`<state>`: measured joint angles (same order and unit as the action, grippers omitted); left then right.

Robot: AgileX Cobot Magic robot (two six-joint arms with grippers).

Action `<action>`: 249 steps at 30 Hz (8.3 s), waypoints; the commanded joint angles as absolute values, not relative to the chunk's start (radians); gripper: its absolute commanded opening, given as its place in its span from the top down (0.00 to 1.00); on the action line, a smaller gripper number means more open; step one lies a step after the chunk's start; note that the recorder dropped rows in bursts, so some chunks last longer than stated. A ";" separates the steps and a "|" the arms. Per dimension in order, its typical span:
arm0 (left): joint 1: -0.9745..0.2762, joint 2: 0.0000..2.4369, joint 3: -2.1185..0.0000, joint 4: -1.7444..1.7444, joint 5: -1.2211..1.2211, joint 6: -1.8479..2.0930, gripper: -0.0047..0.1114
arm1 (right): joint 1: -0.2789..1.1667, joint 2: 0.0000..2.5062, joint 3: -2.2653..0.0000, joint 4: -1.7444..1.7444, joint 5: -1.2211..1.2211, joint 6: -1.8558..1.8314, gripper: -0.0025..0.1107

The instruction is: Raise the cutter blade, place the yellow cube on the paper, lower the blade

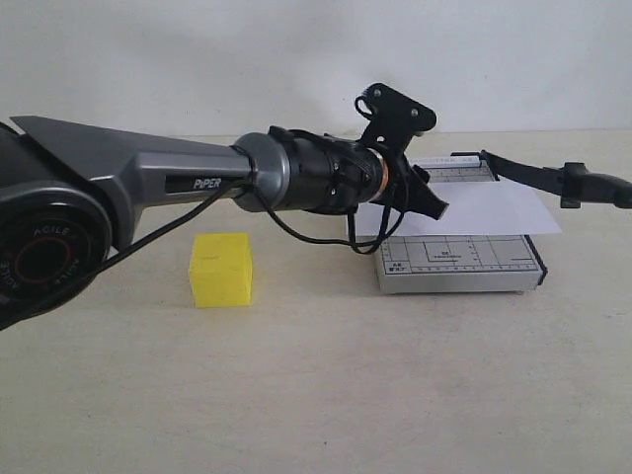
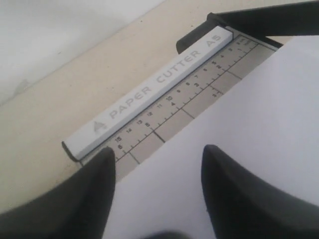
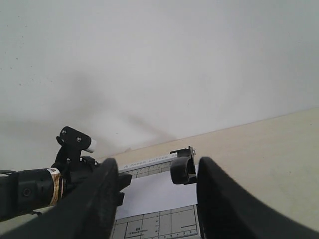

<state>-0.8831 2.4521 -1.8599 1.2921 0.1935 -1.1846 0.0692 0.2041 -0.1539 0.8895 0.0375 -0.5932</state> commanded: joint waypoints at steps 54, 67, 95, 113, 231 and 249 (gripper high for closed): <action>-0.905 2.425 -1.935 1.289 0.201 -1.083 0.52 | 0.070 0.197 -0.152 0.884 0.037 -0.601 0.56; -0.904 2.370 -1.932 0.479 0.430 -0.350 0.57 | 0.070 0.197 -0.152 0.884 0.037 -0.601 0.56; -0.911 2.385 -1.932 0.268 0.388 -0.340 0.92 | 0.070 0.197 -0.152 0.884 0.037 -0.601 0.56; -0.929 2.437 -1.932 0.243 0.339 -0.335 0.92 | 0.070 0.197 -0.152 0.884 0.037 -0.601 0.56; -0.669 1.829 -1.171 0.176 0.598 -0.682 0.18 | 0.070 0.197 -0.152 0.884 0.033 -0.601 0.56; -0.669 1.932 -1.274 0.207 0.638 -0.659 0.18 | 0.070 0.197 -0.152 0.884 0.033 -0.601 0.56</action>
